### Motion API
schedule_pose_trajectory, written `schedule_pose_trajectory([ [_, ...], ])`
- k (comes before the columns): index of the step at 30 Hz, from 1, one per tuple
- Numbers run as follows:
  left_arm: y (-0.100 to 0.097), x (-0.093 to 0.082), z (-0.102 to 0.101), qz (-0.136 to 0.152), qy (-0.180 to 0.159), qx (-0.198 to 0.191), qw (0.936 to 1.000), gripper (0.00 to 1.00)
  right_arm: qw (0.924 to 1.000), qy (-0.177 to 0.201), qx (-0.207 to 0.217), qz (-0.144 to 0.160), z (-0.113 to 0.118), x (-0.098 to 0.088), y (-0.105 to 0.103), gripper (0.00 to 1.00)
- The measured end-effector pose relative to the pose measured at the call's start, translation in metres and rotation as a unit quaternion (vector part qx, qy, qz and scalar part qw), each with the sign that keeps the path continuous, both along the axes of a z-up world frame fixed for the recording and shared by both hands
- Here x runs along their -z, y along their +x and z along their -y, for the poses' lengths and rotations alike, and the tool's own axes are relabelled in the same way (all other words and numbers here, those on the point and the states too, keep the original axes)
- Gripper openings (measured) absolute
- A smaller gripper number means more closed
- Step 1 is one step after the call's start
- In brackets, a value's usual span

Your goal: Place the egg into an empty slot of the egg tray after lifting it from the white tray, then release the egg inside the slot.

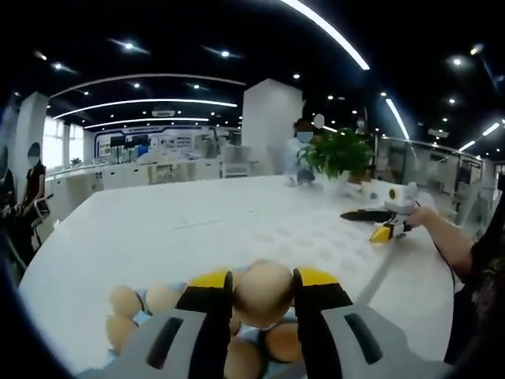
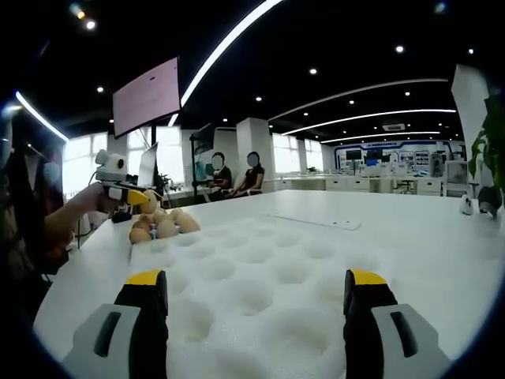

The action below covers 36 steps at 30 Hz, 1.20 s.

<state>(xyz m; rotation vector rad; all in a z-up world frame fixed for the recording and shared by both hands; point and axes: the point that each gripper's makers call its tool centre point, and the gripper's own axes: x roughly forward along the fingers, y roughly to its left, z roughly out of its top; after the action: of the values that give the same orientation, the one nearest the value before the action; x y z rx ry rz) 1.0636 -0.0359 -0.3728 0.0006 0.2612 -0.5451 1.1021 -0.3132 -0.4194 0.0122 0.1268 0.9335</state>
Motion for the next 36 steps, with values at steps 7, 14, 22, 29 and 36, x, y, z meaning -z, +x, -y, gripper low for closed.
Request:
schedule_pose_trajectory([
  [7, -0.002, -0.002, -0.01, 0.003, -0.001, -0.008, 1.0, 0.3, 1.0, 0.0, 0.0, 0.0, 0.0, 0.0, 0.0, 0.96],
  [14, -0.006, -0.005, -0.025, 0.007, -0.008, -0.024, 0.9997, 0.3, 1.0, 0.002, 0.0, 0.001, 0.0, 0.0, 0.0, 0.96],
  [22, -0.008, -0.002, -0.045, 0.006, -0.015, -0.042, 0.999, 0.3, 1.0, 0.003, -0.001, 0.001, -0.001, 0.0, -0.001, 0.96],
  [29, -0.01, 0.001, -0.061, 0.004, -0.015, -0.058, 0.9982, 0.3, 1.0, 0.003, -0.001, 0.001, -0.002, 0.0, -0.001, 0.96],
  [36, -0.013, 0.004, -0.074, 0.002, -0.017, -0.072, 0.9973, 0.3, 1.0, 0.005, -0.001, 0.001, -0.002, -0.001, -0.001, 0.96],
])
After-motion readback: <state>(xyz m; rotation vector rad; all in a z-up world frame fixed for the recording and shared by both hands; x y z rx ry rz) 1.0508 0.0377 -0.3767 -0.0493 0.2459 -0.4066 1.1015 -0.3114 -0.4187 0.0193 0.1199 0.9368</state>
